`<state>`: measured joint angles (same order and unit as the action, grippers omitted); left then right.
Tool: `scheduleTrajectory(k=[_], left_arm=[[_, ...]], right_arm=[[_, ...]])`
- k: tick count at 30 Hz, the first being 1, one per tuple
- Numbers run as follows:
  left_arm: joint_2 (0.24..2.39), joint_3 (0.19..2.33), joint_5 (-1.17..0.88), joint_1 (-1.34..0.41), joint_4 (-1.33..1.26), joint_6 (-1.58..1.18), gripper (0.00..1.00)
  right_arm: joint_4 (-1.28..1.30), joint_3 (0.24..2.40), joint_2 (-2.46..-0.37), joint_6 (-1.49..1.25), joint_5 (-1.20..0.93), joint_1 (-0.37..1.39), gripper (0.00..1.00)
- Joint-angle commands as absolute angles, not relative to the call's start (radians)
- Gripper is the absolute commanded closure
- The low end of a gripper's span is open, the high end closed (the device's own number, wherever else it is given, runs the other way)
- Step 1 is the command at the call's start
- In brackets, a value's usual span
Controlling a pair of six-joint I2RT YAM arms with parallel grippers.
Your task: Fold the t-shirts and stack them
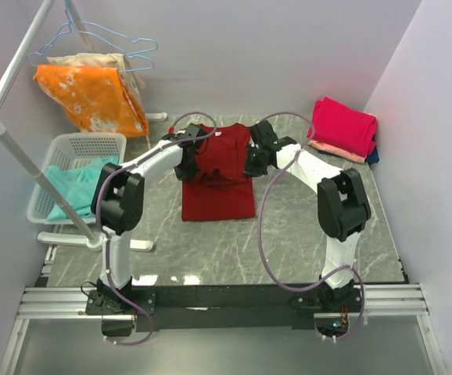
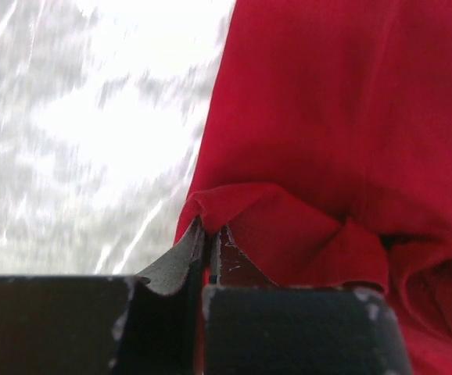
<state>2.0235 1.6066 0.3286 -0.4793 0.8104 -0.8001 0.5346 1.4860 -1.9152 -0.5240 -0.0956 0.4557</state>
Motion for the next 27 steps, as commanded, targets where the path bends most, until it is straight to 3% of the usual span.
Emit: scheduleTrajectory(k=[1, 3, 4, 6, 9, 14, 19, 22, 27], left_arm=[[2.072, 1.719, 0.301, -0.445, 0.738, -0.678, 0.93], [2.079, 1.733, 0.302, -0.422, 0.709, -0.657, 0.76], [2.076, 1.730, 0.293, -0.414, 0.657, -0.641, 0.60], [2.054, 1.726, 0.311, -0.399, 0.617, -0.629, 0.36], [2.011, 1.718, 0.348, -0.391, 0.533, -0.609, 0.21], [1.941, 1.714, 0.359, -0.385, 0.509, -0.604, 0.20], [1.804, 1.522, 0.335, -0.385, 0.486, -0.633, 0.19], [1.729, 1.415, 0.220, -0.387, 0.483, -0.629, 0.19], [1.645, 1.185, 0.009, -0.390, 0.482, -0.615, 0.22]], right_arm=[[0.568, 1.575, -1.942, -0.518, -0.089, 0.442, 0.69], [0.530, 1.560, -1.927, -0.529, -0.071, 0.437, 0.50], [0.509, 1.551, -1.908, -0.534, -0.064, 0.437, 0.47], [0.462, 1.536, -1.896, -0.551, -0.064, 0.428, 0.45], [0.439, 1.554, -1.897, -0.560, -0.065, 0.423, 0.45], [0.408, 1.533, -1.870, -0.565, -0.051, 0.423, 0.50], [0.348, 1.428, -1.753, -0.540, -0.020, 0.422, 0.49], [0.446, 1.402, -1.753, -0.529, -0.050, 0.425, 0.48], [0.371, 1.174, -1.651, -0.555, -0.165, 0.425, 0.42]])
